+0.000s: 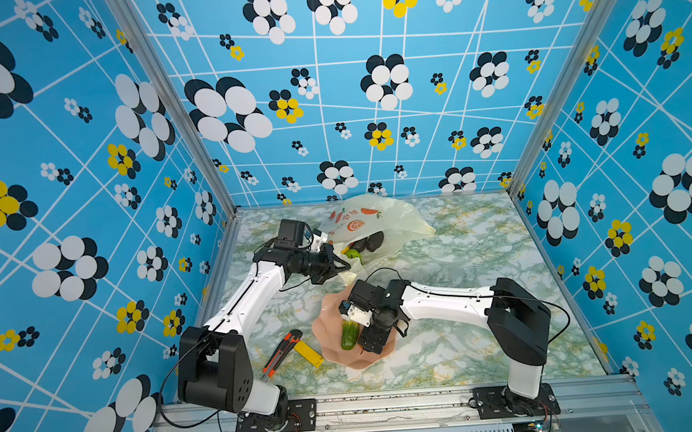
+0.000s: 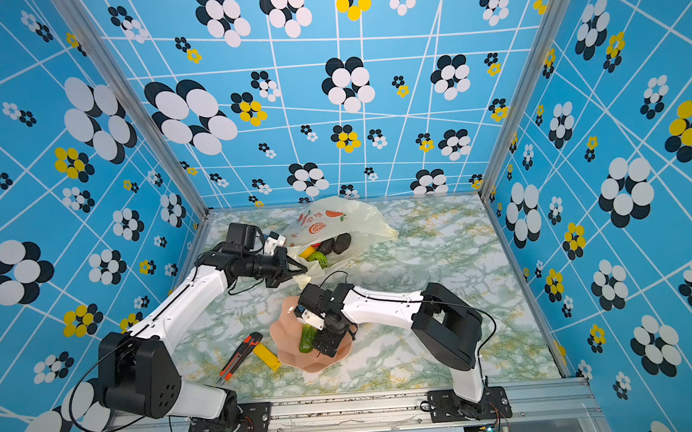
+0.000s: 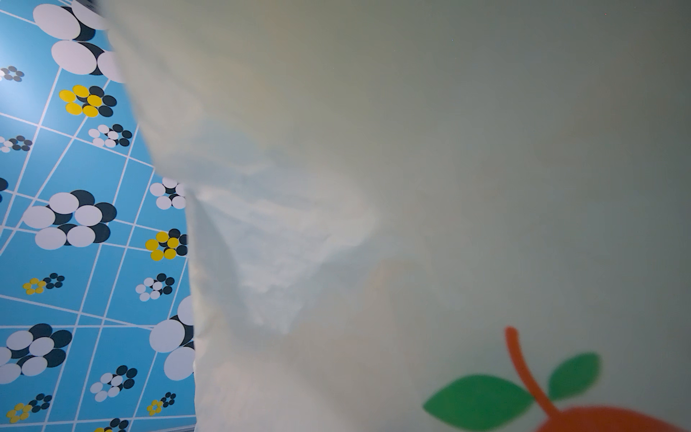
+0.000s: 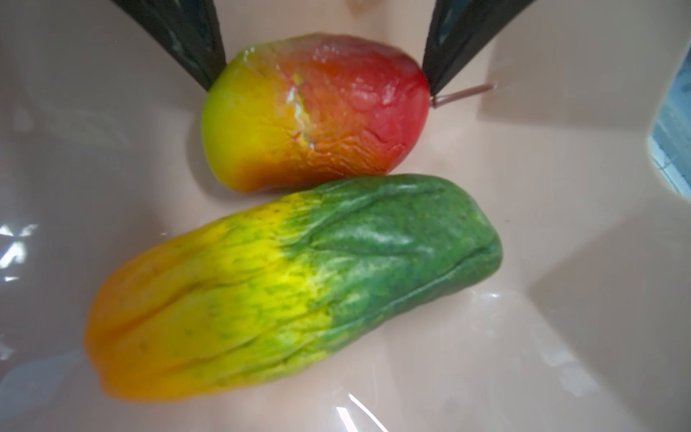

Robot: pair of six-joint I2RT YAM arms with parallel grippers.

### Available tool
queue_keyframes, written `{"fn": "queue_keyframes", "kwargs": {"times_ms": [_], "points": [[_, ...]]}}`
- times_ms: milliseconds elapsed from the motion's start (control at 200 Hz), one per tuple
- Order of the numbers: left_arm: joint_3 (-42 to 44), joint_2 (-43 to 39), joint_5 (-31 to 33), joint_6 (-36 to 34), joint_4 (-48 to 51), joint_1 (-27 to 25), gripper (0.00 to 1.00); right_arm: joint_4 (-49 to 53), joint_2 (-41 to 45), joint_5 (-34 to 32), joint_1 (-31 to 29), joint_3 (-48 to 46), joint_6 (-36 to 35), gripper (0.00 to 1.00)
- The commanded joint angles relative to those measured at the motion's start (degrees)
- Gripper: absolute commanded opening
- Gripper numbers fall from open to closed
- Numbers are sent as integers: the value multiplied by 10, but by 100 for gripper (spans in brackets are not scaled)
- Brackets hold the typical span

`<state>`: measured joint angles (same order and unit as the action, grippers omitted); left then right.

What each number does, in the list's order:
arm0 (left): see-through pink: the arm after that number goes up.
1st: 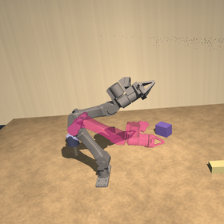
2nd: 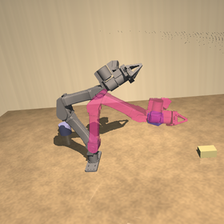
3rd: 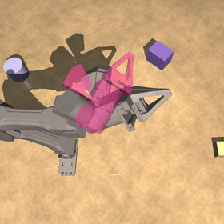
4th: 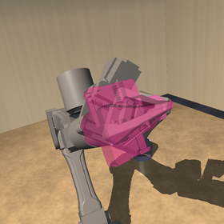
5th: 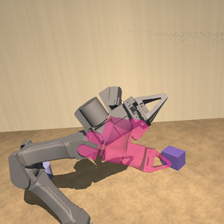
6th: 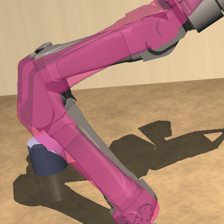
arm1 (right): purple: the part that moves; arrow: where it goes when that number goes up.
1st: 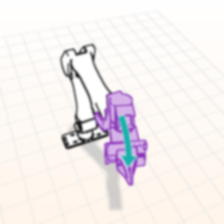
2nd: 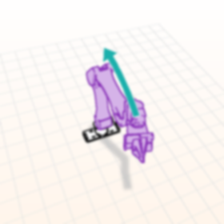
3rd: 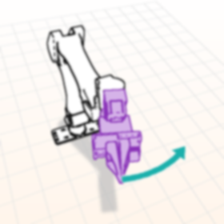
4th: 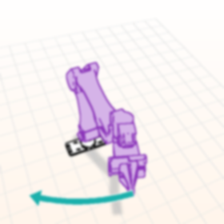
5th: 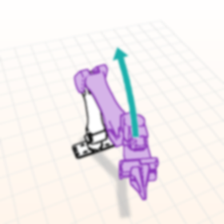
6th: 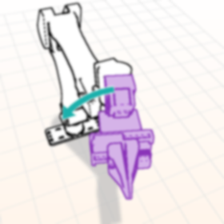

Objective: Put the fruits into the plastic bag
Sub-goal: 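Lower the open right gripper toward the red-yellow mango in the bowl, then close the right gripper around the red-yellow mango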

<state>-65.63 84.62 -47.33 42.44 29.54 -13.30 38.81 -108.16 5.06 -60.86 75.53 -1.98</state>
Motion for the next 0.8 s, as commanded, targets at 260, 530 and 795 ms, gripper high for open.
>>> {"fn": "queue_keyframes", "kwargs": {"times_ms": [260, 530, 795], "points": [[8, -14, 0, -9, 6, -1, 0, 7, 1, -12, -3, 10, 20, 66], [10, -18, 2, -6, 3, -1, 0, -43, 56, -3, -3, -42, 39, 66], [19, -24, 4, -1, -1, -2, 0, -37, 39, -12, -3, -38, 19, 99]]}}
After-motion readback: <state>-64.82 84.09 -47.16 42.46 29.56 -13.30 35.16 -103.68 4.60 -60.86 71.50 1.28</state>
